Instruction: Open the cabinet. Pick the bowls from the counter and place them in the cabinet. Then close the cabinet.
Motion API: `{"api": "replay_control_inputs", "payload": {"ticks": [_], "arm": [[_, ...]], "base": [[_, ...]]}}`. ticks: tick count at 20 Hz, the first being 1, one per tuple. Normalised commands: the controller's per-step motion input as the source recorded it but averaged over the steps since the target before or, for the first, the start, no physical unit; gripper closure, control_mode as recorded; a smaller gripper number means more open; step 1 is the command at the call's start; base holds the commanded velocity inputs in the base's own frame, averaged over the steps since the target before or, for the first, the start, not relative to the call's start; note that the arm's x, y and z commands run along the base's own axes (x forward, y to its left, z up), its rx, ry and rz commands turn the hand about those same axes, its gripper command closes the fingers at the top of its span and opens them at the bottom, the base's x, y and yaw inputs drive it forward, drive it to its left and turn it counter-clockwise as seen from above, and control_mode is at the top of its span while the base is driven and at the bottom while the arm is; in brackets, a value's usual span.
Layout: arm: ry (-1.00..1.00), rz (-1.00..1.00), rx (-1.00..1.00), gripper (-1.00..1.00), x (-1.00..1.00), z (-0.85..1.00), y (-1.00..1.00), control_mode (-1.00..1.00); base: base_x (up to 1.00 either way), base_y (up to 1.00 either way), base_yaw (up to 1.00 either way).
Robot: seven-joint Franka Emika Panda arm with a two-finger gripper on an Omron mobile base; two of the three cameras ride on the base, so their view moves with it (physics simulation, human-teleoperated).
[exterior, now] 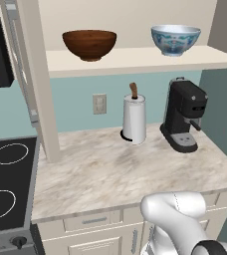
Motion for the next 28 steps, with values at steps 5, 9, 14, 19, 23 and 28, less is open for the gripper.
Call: {"api": "replay_control_inputs", "payload": {"ticks": [5,9,14,19,23,28], "arm": [[-0.23,0.01,0.04,-1.00,0.00,-0.16,-0.09,-1.00],[-0.14,0.07,0.03,-1.00,0.11,-0.13,0.00,-1.00],[0.01,0.13,0.00,-1.00,0.41,0.00,0.00,-1.00],[0.11,0.14,0.00,-1.00,0.53,0.01,0.05,-1.00],[0.09,0.11,0.00,-1.00,0.40,0.00,0.08,-1.00],[0.09,0.04,0.00,-1.00,0.30,0.00,0.18,-1.00]], "base": [[0.00,0.00,0.00],[0.00,0.00,0.00],[0.00,0.00,0.00],[0.00,0.00,0.00],[0.00,0.00,0.00],[0.00,0.00,0.00]]}}
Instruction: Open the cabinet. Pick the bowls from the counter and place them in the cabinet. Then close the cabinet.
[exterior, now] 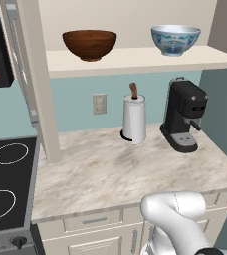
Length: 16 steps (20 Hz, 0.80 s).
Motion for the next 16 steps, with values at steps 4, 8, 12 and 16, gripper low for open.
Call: {"api": "replay_control_inputs", "payload": {"ticks": [4,8,12,16], "arm": [[0.00,0.03,0.00,-1.00,0.19,-0.07,0.18,-1.00],[-0.09,0.04,0.00,-1.00,0.13,-0.25,0.15,-1.00],[-0.18,0.08,0.00,-1.00,0.20,-0.33,0.14,-1.00],[-0.07,0.13,0.00,-1.00,0.48,-0.05,0.11,-1.00]], "base": [[0.00,0.00,0.00],[0.00,0.00,0.00],[0.00,0.00,0.00],[0.00,0.00,0.00]]}}
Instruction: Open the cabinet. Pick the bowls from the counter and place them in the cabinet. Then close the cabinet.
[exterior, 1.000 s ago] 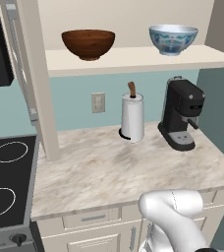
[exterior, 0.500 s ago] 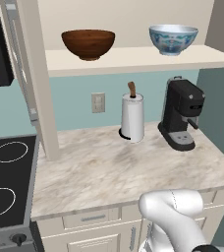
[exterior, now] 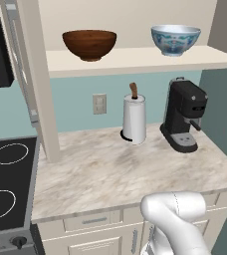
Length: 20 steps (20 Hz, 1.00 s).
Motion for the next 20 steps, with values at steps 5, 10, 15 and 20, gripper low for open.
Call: {"api": "replay_control_inputs", "payload": {"ticks": [5,10,15,20], "arm": [[0.00,0.19,0.00,-1.00,0.69,0.00,0.12,-1.00],[0.00,0.17,0.00,-1.00,0.60,0.00,0.08,-1.00],[0.00,0.15,0.00,-1.00,0.55,0.00,0.07,-1.00],[0.00,0.13,0.00,-1.00,0.43,0.00,0.08,-1.00]], "base": [[0.00,0.00,0.00],[0.00,0.00,0.00],[0.00,0.00,0.00],[0.00,0.00,0.00]]}}
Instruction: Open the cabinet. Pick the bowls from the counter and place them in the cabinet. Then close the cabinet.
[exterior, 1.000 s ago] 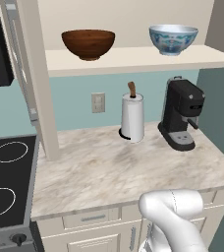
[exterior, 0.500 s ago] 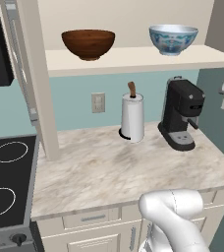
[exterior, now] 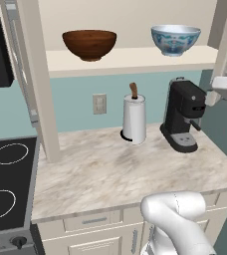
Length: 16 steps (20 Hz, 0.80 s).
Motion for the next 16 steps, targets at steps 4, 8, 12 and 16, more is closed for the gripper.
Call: {"api": "replay_control_inputs", "payload": {"ticks": [4,8,12,16], "arm": [[0.00,0.12,0.00,-1.00,0.40,0.00,0.07,-1.00],[0.00,0.10,0.00,-1.00,0.33,0.00,0.07,-1.00],[-0.01,0.08,0.00,-1.00,0.22,0.00,0.10,-1.00],[-0.05,0.05,0.00,-1.00,0.12,0.00,0.14,-1.00]], "base": [[0.00,0.00,0.00],[0.00,0.00,0.00],[0.00,0.00,0.00],[0.00,0.00,0.00]]}}
